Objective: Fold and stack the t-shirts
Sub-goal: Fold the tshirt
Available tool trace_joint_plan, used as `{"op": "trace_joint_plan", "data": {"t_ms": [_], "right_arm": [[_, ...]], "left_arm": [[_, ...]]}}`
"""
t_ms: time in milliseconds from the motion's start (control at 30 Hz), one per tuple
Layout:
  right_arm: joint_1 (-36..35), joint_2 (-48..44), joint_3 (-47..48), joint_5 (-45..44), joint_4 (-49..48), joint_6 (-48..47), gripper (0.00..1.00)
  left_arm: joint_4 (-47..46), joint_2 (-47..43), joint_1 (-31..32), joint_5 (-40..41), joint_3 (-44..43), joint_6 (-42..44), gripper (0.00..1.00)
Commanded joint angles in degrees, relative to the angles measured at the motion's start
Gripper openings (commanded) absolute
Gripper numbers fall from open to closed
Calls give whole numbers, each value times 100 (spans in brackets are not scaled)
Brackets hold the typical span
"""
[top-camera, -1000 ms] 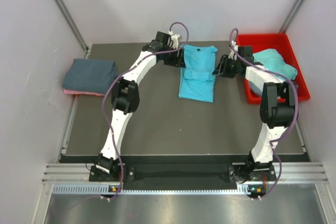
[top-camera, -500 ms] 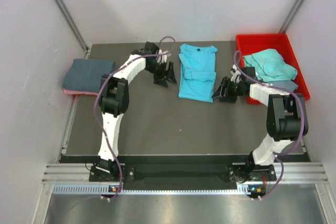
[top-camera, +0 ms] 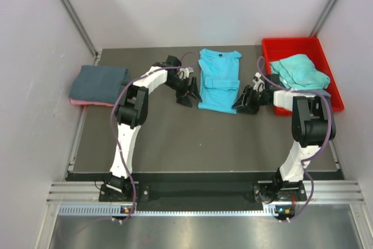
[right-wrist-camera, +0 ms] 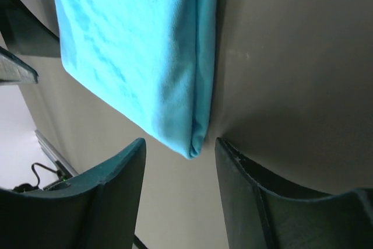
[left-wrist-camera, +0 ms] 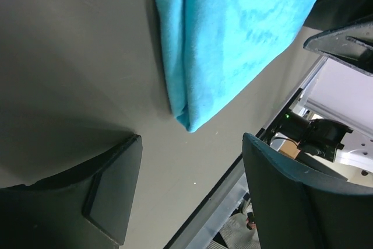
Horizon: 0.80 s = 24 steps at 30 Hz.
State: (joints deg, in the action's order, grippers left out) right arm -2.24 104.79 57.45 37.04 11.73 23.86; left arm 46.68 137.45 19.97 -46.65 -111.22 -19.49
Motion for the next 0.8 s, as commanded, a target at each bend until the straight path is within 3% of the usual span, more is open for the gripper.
{"op": "trace_joint_plan", "data": {"t_ms": [0,400,767], "right_arm": [[-48,234,135,-197,-241,-30,51],[-145,155,-164,-276,-355,49,48],[-277,314,-120,-390,-355,128,42]], "left_arm": [[-203,124,104,-63,30,-38,74],[-343,379,350,-151,-14,-205,68],[-387,564,403,-142,-67,-240,56]]}}
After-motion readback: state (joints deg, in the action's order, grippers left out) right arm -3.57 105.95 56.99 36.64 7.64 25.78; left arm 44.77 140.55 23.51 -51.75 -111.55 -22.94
